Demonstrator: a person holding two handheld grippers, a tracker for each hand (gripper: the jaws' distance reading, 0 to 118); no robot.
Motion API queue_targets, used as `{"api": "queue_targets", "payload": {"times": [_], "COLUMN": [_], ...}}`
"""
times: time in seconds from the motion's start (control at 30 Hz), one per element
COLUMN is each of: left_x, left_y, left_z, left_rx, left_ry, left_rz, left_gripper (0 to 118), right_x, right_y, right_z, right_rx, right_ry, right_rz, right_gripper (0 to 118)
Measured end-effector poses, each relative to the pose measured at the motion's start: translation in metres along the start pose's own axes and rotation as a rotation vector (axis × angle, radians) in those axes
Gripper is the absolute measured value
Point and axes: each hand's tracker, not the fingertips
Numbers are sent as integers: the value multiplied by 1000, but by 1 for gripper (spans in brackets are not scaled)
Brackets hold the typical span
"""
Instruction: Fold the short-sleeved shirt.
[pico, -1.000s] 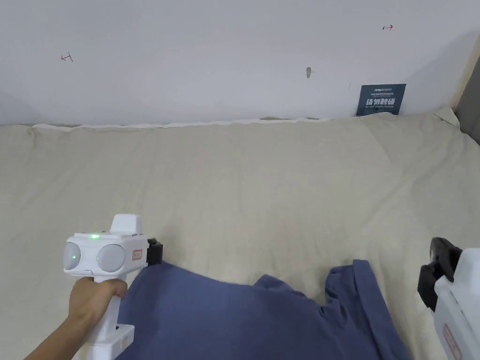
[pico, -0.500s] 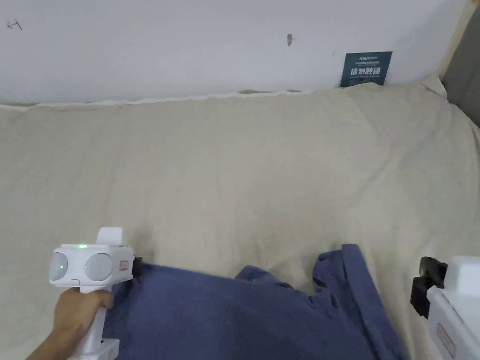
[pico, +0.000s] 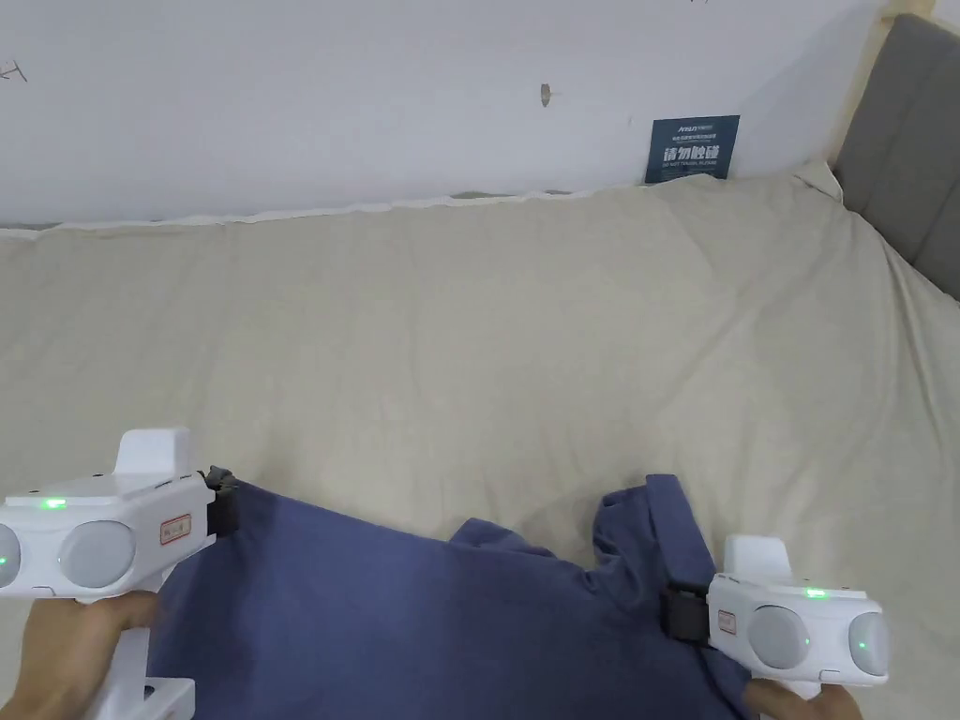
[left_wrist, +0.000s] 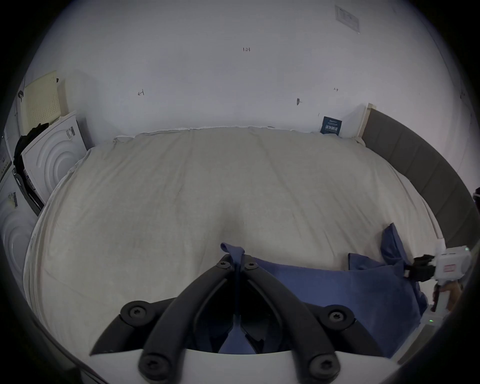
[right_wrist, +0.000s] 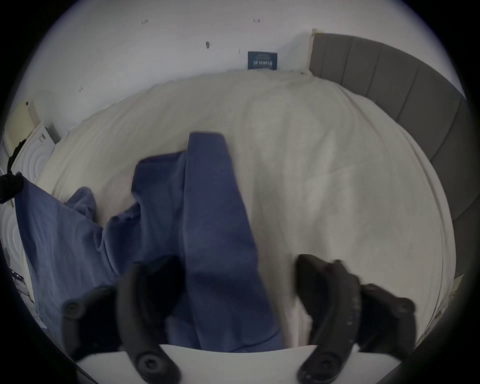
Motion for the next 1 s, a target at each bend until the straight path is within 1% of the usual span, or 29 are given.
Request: {"api": "queue_targets", "payload": {"times": [0.03, 0.07, 0.1, 0.17, 0.2, 0.27, 0.3, 0.33, 0.47, 0.57, 0.63, 0.8, 0.93, 1.0], "left_x": [-1, -2, -3, -6, -7, -8, -8, -8, -11, -16, -21, -32, -37, -38], "left_y": [-1, -1, -2, -3, -4, -5, -6, -7, -3, 10, 27, 89, 144, 169], "left_z": [5, 9, 12, 19, 24, 31, 37, 43, 69, 94, 113, 161, 193, 207], "left_rx": [5, 8, 11, 14, 18, 24, 31, 41, 86, 152, 212, 365, 493, 543], "left_ry": [0, 3, 8, 12, 15, 20, 24, 29, 38, 47, 58, 116, 183, 204], "left_rz": [3, 4, 9, 20, 26, 36, 41, 45, 66, 91, 104, 125, 102, 93], "left_gripper": [3, 3, 3, 3, 3, 3, 3, 3, 3, 3, 3, 3, 3, 3], "right_x": [-2, -3, -3, -10, -10, -6, -4, -5, -9, -14, -20, -34, -50, -54], "right_y": [-3, -5, -6, -6, -6, -2, 0, 1, 12, 31, 54, 127, 185, 211], "right_z": [-2, 0, 7, 23, 29, 40, 43, 51, 89, 135, 170, 248, 305, 329], "right_rx": [-3, -3, 29, 41, 62, 77, 73, 86, 194, 337, 447, 675, 814, 877], "right_ry": [-4, -17, -14, -29, -59, -7, 13, 0, -7, 16, 13, 39, 45, 80], "right_rz": [6, 18, 27, 41, 68, 80, 81, 86, 182, 223, 252, 267, 288, 262], "right_gripper": [76, 73, 62, 28, 23, 4, 4, 3, 3, 3, 3, 3, 3, 3]}}
